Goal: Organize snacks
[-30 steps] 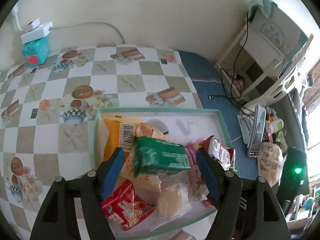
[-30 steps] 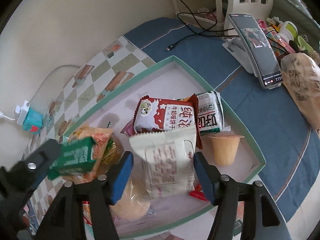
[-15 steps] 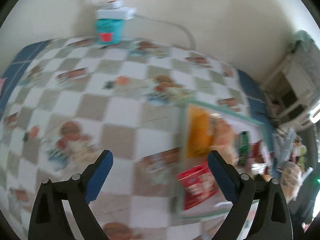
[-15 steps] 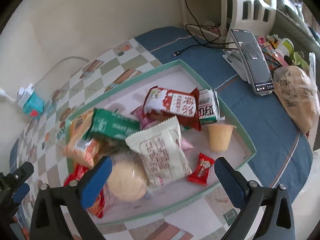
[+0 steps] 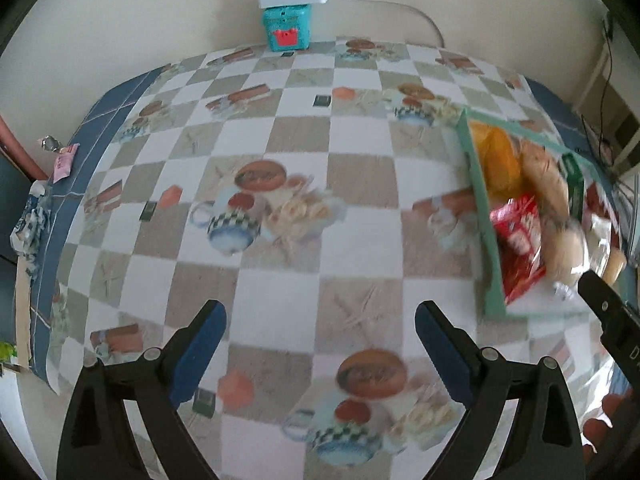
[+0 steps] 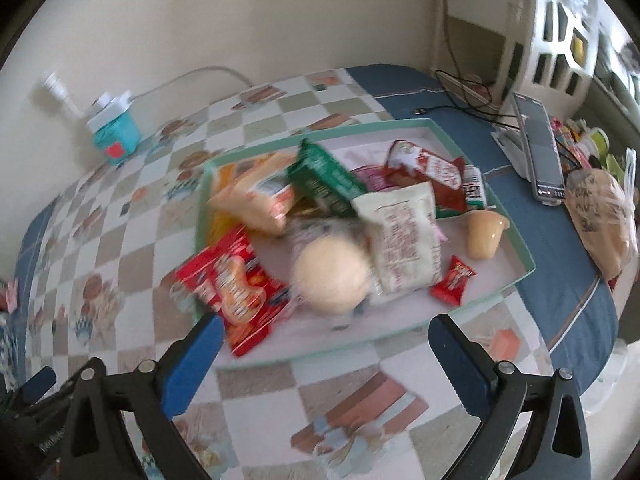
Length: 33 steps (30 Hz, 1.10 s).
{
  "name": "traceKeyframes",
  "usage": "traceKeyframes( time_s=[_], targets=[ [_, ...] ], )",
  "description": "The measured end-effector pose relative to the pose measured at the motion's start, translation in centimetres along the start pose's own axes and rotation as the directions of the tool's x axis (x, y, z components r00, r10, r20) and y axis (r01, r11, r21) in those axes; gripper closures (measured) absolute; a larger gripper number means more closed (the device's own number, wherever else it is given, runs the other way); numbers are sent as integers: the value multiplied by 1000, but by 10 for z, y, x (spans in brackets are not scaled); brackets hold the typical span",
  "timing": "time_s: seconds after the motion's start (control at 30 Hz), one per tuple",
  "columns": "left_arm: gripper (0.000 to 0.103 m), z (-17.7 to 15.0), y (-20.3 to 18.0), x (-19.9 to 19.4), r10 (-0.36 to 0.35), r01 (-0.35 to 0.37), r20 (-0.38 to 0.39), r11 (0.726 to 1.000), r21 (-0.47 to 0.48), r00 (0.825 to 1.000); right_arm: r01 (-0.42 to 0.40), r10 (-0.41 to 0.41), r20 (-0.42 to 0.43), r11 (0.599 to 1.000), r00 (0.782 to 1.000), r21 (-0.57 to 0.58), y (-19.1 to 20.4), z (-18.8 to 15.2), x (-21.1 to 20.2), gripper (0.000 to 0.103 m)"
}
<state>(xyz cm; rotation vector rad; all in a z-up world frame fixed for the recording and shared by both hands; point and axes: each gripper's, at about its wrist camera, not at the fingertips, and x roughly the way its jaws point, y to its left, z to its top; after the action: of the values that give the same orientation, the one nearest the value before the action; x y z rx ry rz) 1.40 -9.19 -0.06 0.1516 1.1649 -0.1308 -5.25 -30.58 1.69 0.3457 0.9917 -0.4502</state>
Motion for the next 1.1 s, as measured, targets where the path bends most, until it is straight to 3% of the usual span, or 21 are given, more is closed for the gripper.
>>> traceKeyframes(
  time_s=[0.17, 0.43, 0.77, 1.1],
  targets=[
    [7, -8, 10, -4, 62, -61, 21, 998, -18, 998, -1, 0, -6, 999, 1000, -38, 13, -13, -4, 0],
    [7, -11, 25, -5, 69, -68, 13, 996, -56, 998, 17, -19, -23, 997, 1000, -80, 24, -23, -1, 0],
    [7, -13, 24, 7, 45, -48, -48, 997, -53, 998, 27, -32, -38, 994, 999, -109, 29, -27, 6, 0],
    [7, -12, 24, 11, 49, -51, -57, 998, -41, 997, 36, -42, -52, 992, 998, -118, 28, -26, 11, 0]
  ],
)
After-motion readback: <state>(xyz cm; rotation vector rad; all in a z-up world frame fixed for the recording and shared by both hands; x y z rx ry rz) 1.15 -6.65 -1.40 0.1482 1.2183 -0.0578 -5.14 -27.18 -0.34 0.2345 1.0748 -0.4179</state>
